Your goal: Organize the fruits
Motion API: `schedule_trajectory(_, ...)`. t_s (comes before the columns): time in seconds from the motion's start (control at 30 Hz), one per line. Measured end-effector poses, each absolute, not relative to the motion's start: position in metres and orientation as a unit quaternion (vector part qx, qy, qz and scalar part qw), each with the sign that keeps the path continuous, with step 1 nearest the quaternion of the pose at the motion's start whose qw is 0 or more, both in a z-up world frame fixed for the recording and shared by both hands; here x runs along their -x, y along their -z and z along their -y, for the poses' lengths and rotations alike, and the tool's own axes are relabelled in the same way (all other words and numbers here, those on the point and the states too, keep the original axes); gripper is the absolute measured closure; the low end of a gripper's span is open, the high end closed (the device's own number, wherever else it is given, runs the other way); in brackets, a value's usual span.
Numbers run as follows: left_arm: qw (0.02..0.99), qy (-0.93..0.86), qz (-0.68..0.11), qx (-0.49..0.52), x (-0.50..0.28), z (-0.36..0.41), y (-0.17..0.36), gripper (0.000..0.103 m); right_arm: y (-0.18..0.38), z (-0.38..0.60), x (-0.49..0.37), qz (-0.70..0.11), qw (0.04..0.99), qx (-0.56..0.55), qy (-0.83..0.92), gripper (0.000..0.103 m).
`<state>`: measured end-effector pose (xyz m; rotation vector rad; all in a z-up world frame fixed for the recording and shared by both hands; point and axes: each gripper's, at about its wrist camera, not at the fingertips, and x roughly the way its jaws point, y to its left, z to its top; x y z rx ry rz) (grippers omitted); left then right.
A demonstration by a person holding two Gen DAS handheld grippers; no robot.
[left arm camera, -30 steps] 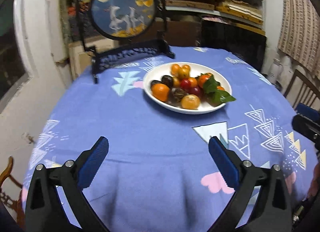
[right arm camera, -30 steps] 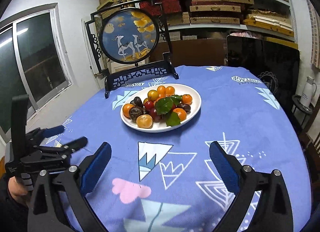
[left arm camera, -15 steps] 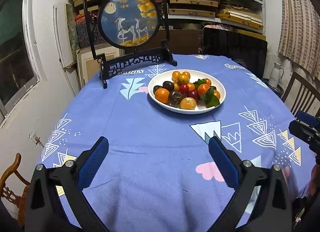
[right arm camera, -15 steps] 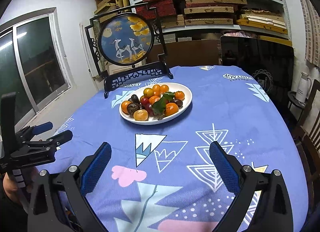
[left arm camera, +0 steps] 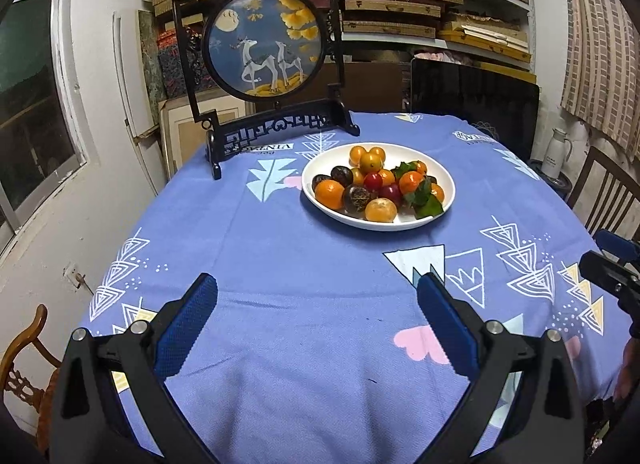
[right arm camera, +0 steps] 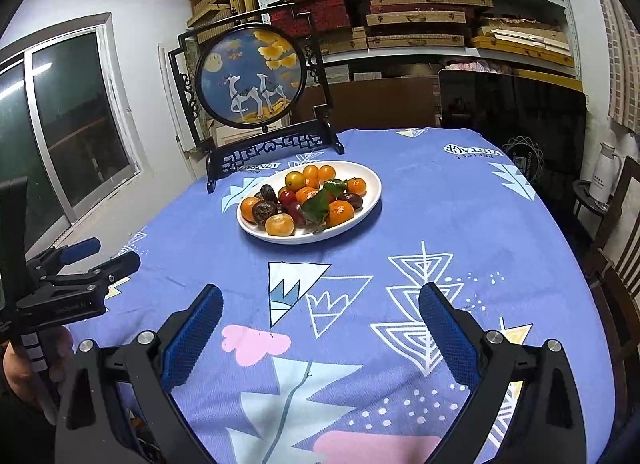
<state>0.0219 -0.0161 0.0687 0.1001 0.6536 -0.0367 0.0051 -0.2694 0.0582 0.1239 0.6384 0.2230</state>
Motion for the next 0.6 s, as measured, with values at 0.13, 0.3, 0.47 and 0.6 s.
schedule_trajectory(0.13, 0.948, 0.025, -0.314, -0.044, -0.021, 0.014, -0.069, 0.005, -0.056, 0.268, -0.006, -0.317, 0.94, -0.062, -0.11, 0.004)
schedule_trajectory(0.3, 0.946, 0.031, -0.321, -0.035, -0.025, 0.012, -0.07, 0.005, -0.055, 0.268, -0.007, -0.318, 0.94, -0.062, -0.109, 0.004)
schedule_trajectory(0.47, 0.939, 0.025, -0.341, -0.022, -0.032, 0.007, -0.064, 0.005, -0.055, 0.269, -0.008, -0.318, 0.94, -0.06, -0.108, 0.004)
schedule_trajectory(0.6, 0.939, 0.016, -0.343, -0.018, -0.034, 0.003, -0.062, 0.005, -0.053, 0.269, -0.01, -0.321, 0.939, -0.061, -0.107, 0.004)
